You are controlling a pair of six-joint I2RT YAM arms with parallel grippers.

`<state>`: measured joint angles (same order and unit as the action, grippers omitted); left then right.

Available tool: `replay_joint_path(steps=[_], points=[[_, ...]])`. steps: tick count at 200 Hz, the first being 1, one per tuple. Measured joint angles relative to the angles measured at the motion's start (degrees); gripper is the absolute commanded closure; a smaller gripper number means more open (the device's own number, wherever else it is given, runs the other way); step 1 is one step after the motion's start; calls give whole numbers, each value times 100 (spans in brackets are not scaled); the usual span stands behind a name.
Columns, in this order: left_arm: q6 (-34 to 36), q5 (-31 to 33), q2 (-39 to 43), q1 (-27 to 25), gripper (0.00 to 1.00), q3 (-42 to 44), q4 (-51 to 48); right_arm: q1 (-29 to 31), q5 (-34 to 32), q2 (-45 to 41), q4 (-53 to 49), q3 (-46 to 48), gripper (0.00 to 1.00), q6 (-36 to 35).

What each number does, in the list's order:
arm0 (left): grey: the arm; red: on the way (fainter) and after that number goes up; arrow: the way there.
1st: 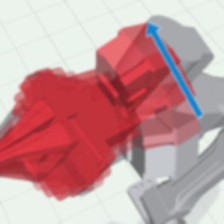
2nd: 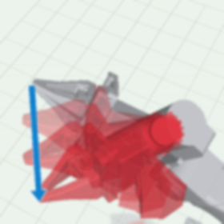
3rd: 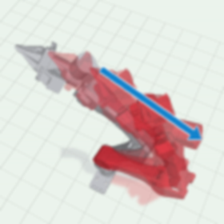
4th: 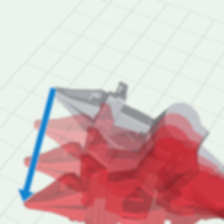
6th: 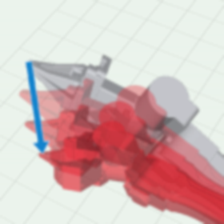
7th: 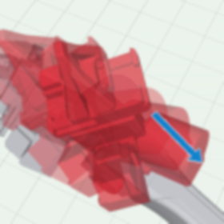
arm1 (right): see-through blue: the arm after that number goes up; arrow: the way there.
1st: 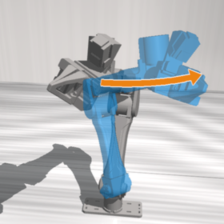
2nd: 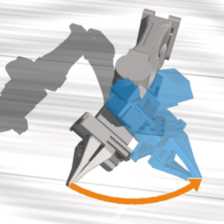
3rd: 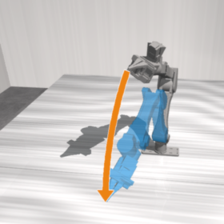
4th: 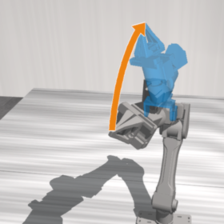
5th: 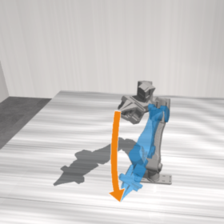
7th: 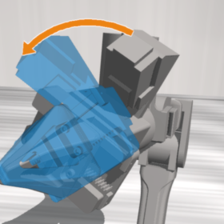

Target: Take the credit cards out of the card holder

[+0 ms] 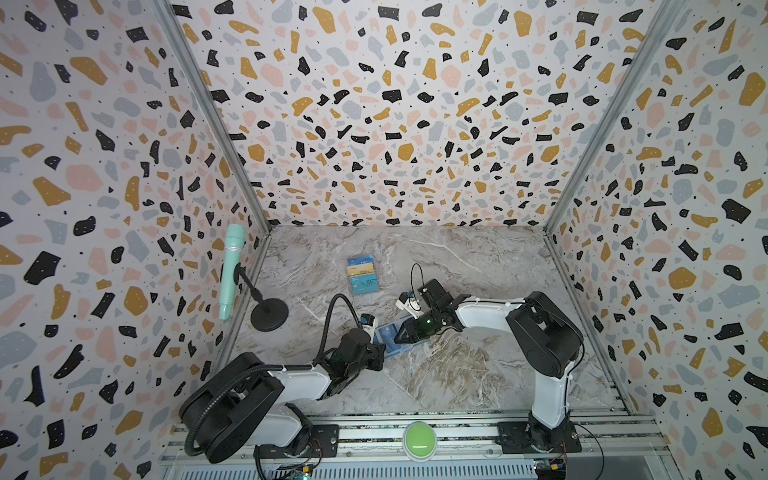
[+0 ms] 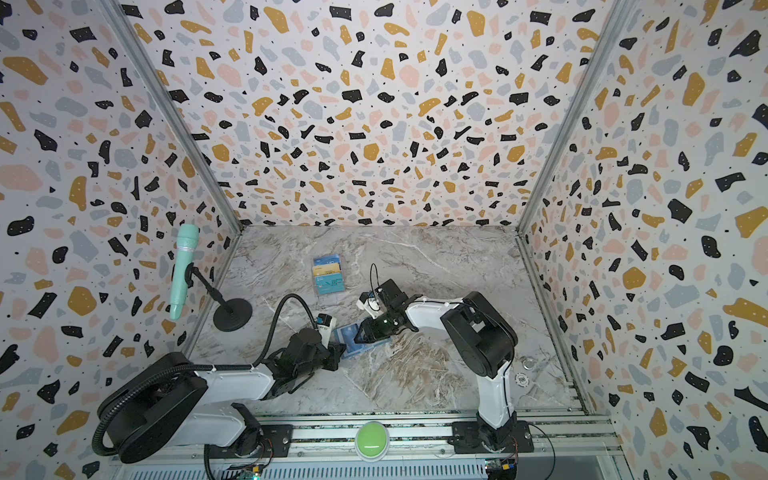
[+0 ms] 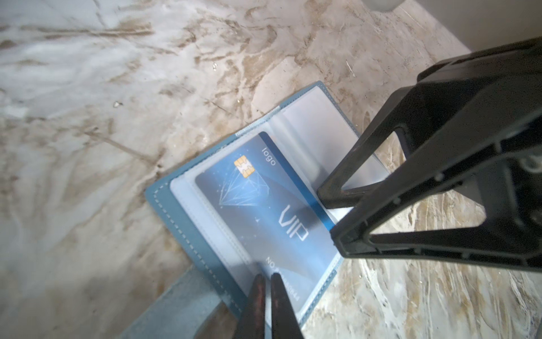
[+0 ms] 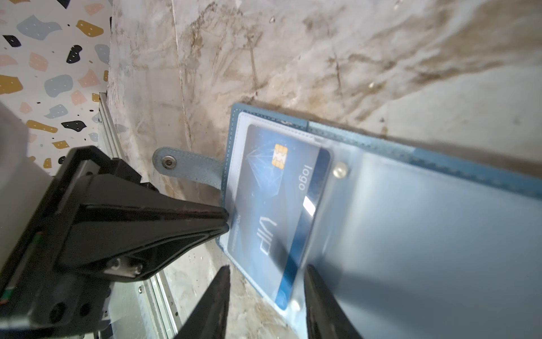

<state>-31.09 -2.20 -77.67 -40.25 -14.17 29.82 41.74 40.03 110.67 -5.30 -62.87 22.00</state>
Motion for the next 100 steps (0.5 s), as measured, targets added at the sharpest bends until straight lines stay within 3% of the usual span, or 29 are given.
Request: replay_joint_path(steps=[100], points=[[0,17,-142,0,91,118,407,-55,439,157,208,0,59,201]])
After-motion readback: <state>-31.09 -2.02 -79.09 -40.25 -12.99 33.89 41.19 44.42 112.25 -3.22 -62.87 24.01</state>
